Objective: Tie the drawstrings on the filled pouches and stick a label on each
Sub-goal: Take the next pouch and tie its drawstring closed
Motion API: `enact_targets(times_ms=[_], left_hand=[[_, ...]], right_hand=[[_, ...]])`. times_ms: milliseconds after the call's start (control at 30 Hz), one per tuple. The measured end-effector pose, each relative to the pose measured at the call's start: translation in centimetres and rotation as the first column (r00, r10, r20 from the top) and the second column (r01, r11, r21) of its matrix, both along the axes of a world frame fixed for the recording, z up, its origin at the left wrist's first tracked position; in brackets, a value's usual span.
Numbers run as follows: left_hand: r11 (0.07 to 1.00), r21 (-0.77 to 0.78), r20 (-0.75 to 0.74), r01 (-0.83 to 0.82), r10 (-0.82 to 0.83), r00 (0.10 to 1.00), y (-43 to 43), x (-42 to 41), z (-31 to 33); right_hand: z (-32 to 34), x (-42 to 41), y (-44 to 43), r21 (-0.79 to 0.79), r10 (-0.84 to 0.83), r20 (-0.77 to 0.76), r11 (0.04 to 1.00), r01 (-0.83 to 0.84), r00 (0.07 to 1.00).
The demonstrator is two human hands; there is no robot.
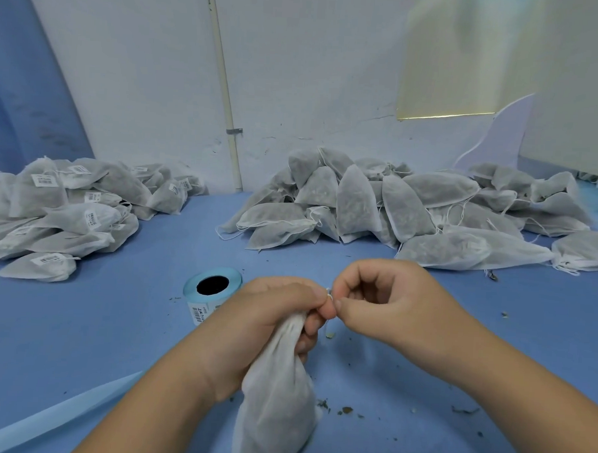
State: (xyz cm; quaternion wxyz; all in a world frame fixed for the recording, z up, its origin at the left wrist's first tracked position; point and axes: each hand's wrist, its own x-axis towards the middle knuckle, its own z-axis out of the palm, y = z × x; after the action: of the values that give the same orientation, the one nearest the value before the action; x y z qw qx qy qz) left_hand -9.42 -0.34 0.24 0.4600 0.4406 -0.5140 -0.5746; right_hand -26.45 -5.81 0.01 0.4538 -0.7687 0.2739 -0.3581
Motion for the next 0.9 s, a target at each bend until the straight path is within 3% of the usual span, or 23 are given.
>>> enact_targets(times_ms=[233,467,900], left_hand=[[0.992,0.031,0.044,0.119,-0.120,0.992,0.38,0.55,0.33],[0.993,0.054,0.034,0.103,-0.105,0.994,0.37,0.69,0.57],[0.994,-0.029,0.147,-0.107,0.110,0.983,0.00,0.11,0.00]], right_hand=[[-0.19,0.03,-0.18,0.039,0.069,-0.057,0.997,-0.067,0.996],[-0.35,-0.42,-0.46,0.068,0.147,-0.054,0.987,-0.143,0.988],[-0.43,-0.44,-0.49,0.064,0.117,-0.092,0.992,-0.112,0.989]])
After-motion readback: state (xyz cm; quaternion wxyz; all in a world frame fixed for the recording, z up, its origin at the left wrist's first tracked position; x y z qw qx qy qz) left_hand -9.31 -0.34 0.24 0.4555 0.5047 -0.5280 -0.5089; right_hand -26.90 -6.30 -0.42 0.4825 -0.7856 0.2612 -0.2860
